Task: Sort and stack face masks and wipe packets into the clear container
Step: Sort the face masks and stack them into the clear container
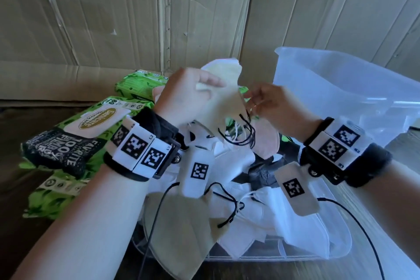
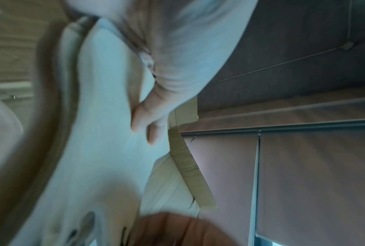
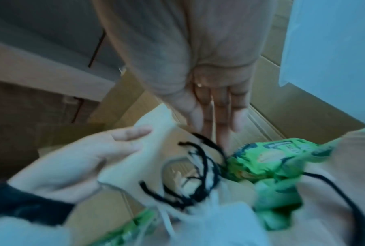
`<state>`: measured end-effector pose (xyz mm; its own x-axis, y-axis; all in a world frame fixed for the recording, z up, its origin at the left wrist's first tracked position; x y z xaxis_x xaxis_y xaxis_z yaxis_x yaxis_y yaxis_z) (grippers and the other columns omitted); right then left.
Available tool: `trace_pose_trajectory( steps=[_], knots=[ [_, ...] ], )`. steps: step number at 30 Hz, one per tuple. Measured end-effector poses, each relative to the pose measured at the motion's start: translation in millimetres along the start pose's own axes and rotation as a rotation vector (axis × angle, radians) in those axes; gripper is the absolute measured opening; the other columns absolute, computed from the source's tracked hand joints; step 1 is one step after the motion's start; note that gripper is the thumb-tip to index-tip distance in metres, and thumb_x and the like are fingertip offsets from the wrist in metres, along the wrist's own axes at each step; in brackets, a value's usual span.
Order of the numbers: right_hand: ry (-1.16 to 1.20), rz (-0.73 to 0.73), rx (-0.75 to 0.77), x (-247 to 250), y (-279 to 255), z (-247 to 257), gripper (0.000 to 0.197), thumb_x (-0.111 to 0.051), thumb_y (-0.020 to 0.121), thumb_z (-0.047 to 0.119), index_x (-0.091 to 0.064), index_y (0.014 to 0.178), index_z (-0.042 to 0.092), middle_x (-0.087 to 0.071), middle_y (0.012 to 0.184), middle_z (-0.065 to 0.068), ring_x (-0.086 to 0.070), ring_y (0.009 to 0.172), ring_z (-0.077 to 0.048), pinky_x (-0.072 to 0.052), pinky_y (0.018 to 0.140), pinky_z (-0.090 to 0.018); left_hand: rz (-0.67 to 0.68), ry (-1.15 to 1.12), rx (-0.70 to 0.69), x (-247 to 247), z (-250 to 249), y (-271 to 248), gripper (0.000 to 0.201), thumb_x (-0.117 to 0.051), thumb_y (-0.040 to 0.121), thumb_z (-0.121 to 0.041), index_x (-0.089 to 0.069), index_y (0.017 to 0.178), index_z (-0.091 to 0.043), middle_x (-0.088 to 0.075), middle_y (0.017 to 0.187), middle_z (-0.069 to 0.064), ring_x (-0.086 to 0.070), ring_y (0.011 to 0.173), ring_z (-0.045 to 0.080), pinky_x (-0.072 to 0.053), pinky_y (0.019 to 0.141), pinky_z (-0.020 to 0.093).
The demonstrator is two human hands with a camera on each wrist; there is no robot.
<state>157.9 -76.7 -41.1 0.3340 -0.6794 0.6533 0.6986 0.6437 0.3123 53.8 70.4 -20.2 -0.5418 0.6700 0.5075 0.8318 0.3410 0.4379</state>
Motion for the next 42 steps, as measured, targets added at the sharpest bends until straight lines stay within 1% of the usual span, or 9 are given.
trace_pose_trajectory(
  steps=[5,11,15,19,22,25,33,37,42],
  knots=[
    [-0.384,0.599,-0.125,-46.5,-15.6,-27.4,0.038,-0.067,0.083,0.02,-0.058,0.12,0.014,-0.059,0.11,0.005,-0.055,0.103,-0.012,-0.042,0.096,-0.026,-0.152,-0.017,0.019,26.5,3.0,5.4,0.048,-0.056,0.078,0.012,-0.067,0.11,-0.023,-0.06,0.11,-0.012,-0.04,0.034,-0.002,-0.028,0.038,0.007],
    [-0.574,0.727,-0.091,-76.0,-19.8,-30.0,0.052,-0.073,0.077,0.026,-0.052,0.124,0.019,-0.045,0.098,0.001,-0.045,0.094,-0.018,-0.04,0.082,-0.027,-0.198,-0.014,0.047,32.6,6.4,6.6,0.054,-0.059,0.076,0.012,-0.065,0.114,-0.026,-0.059,0.111,-0.014,-0.038,0.032,0.0,-0.028,0.038,0.008],
    [-0.583,0.56,-0.049,-51.1,-2.0,-15.2,0.018,-0.075,0.075,0.025,-0.061,0.086,0.027,-0.052,0.079,0.01,-0.051,0.083,-0.015,-0.038,0.068,-0.022,-0.198,-0.017,0.059,34.3,5.1,5.8,0.055,-0.057,0.075,0.012,-0.065,0.114,-0.026,-0.054,0.105,-0.021,-0.042,0.037,0.0,-0.032,0.04,0.009],
    [-0.304,0.394,-0.058,-25.4,13.7,-6.4,0.023,-0.078,0.071,0.019,-0.059,0.066,0.031,-0.061,0.071,0.01,-0.054,0.068,-0.006,-0.042,0.07,-0.026,-0.213,-0.04,0.076,37.9,6.4,6.0,0.054,-0.056,0.076,0.011,-0.065,0.114,-0.026,-0.057,0.107,-0.017,-0.043,0.037,-0.001,-0.033,0.039,0.009],
    [-0.19,0.435,-0.027,-25.6,15.8,-5.6,0.025,-0.073,0.075,0.005,-0.061,0.068,0.026,-0.054,0.056,0.012,-0.043,0.049,0.0,-0.036,0.061,-0.025,-0.226,-0.051,0.079,41.6,6.3,6.0,0.054,-0.056,0.076,0.011,-0.065,0.113,-0.027,-0.059,0.111,-0.015,-0.043,0.038,-0.001,-0.032,0.039,0.009],
    [-0.237,0.458,-0.03,-29.3,10.4,-5.7,0.025,-0.07,0.077,0.001,-0.064,0.076,0.025,-0.056,0.065,0.011,-0.046,0.058,-0.005,-0.038,0.063,-0.025,-0.233,-0.062,0.099,44.6,7.2,6.1,0.054,-0.056,0.077,0.01,-0.064,0.114,-0.028,-0.059,0.108,-0.014,-0.041,0.034,0.001,-0.031,0.037,0.009],
    [-0.5,0.444,-0.119,-40.9,-1.5,-18.3,0.014,-0.074,0.076,0.026,-0.071,0.088,0.019,-0.049,0.07,0.016,-0.042,0.063,-0.001,-0.033,0.059,-0.018,-0.202,-0.077,0.081,41.2,5.1,5.3,0.052,-0.055,0.077,0.011,-0.064,0.115,-0.023,-0.059,0.112,-0.01,-0.037,0.028,0.002,-0.025,0.035,0.008],
    [-0.419,0.223,-0.181,-22.9,12.8,-21.8,0.022,-0.075,0.073,0.034,-0.063,0.056,0.028,-0.059,0.078,0.0,-0.057,0.08,-0.021,-0.048,0.075,-0.029,-0.211,-0.077,0.082,42.8,6.4,5.5,0.051,-0.055,0.078,0.01,-0.064,0.115,-0.023,-0.058,0.109,-0.011,-0.038,0.029,0.001,-0.025,0.035,0.008],
    [-0.566,-0.146,-0.038,8.3,16.9,7.1,0.014,-0.048,0.085,-0.006,-0.054,0.092,0.005,-0.052,0.079,-0.013,-0.046,0.071,-0.024,-0.036,0.057,-0.027,-0.241,-0.073,0.101,46.1,10.3,6.9,0.05,-0.056,0.078,0.008,-0.064,0.114,-0.025,-0.054,0.11,-0.015,-0.043,0.035,-0.003,-0.032,0.04,0.007]
  ],
)
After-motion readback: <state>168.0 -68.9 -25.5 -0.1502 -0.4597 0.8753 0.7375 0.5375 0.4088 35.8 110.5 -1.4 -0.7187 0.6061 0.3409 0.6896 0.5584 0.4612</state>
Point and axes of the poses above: each hand's wrist, its own y-axis towards the middle knuckle, its own x-axis out of the back of the hand, z = x × y, the point moved 5 cm from there along y, towards the middle knuckle
